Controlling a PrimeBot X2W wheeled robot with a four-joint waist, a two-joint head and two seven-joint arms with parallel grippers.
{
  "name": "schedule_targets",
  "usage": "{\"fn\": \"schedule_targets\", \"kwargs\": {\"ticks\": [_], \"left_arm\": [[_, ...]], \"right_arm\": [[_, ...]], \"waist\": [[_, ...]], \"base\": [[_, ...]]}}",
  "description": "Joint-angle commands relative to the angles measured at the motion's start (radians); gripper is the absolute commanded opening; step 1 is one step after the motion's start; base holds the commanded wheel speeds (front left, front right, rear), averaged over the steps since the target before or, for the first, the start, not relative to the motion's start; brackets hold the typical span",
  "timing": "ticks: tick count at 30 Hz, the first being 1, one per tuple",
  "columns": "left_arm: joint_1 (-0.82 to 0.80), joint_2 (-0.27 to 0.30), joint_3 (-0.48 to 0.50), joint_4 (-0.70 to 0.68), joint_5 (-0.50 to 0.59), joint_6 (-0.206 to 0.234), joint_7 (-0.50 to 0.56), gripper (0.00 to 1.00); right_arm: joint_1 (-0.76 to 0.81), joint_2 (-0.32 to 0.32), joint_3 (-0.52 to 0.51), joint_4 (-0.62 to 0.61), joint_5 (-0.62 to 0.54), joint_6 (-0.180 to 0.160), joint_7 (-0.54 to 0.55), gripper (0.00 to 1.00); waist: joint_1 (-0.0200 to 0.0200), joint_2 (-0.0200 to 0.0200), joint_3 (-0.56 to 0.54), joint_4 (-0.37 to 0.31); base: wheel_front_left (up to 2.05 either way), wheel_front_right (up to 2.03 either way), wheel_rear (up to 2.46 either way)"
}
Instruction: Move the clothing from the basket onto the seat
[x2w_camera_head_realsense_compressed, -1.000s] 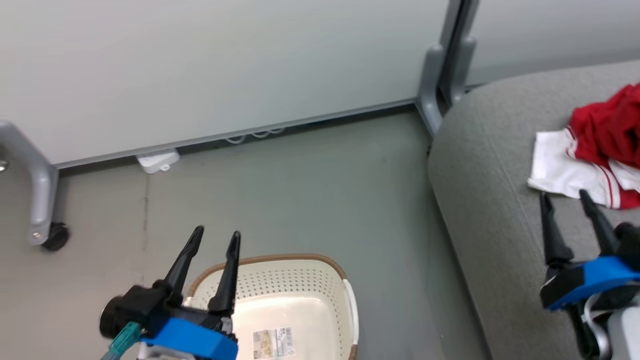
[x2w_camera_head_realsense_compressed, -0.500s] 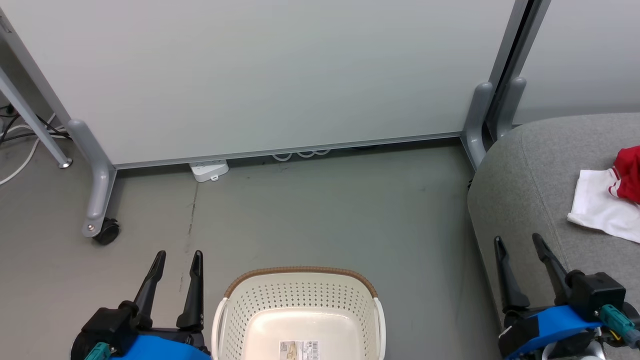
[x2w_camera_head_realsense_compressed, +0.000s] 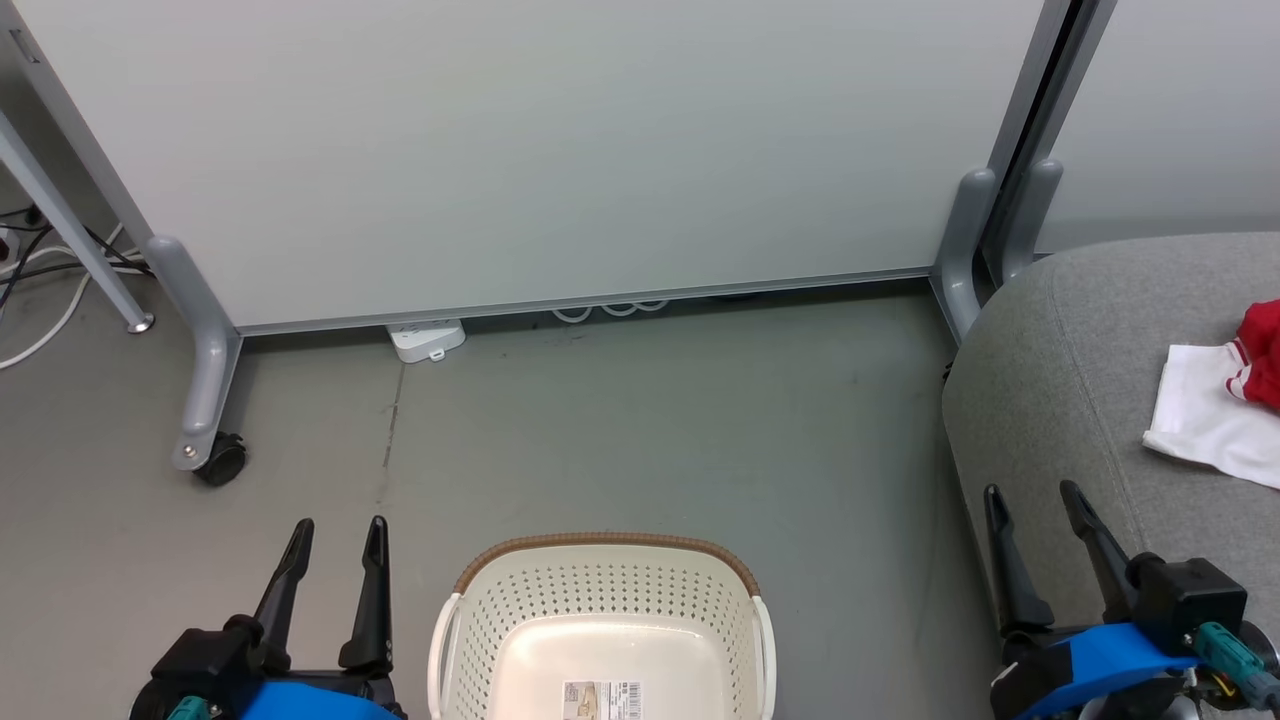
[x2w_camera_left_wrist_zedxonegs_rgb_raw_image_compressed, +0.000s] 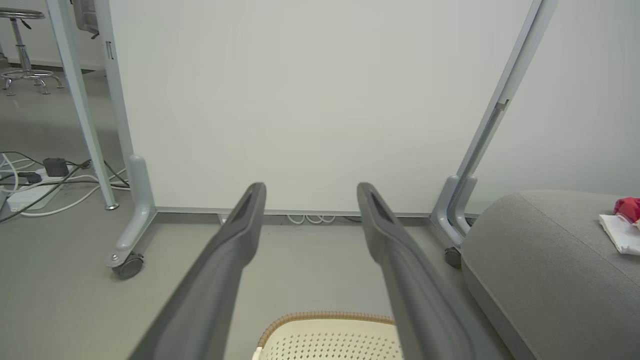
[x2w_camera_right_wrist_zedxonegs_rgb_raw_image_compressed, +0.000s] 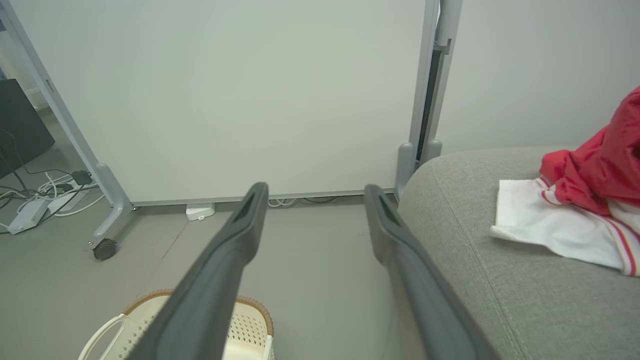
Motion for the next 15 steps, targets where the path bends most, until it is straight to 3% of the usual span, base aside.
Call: {"fn": "schedule_targets", "kwargs": {"ticks": [1,15], "left_arm": [[0.001,0.000,0.003,0.002,0.003,-0.004,-0.003,1.00],[-0.001,-0.001,-0.003,0.012,0.006,-0.004,-0.003,1.00]], "right_arm": [[0.010,0.006,0.000,-0.002,0.002,-0.001,0.001,1.00],[0.005,0.015,0.005,0.008,0.009,-0.001,-0.004,1.00]], "waist": [[0.0000,0.0000,0.001,-0.001],[0.0000,0.0000,0.002,-0.006]], "base": [[0.00,0.00,0.00],[0.00,0.00,0.00]]}}
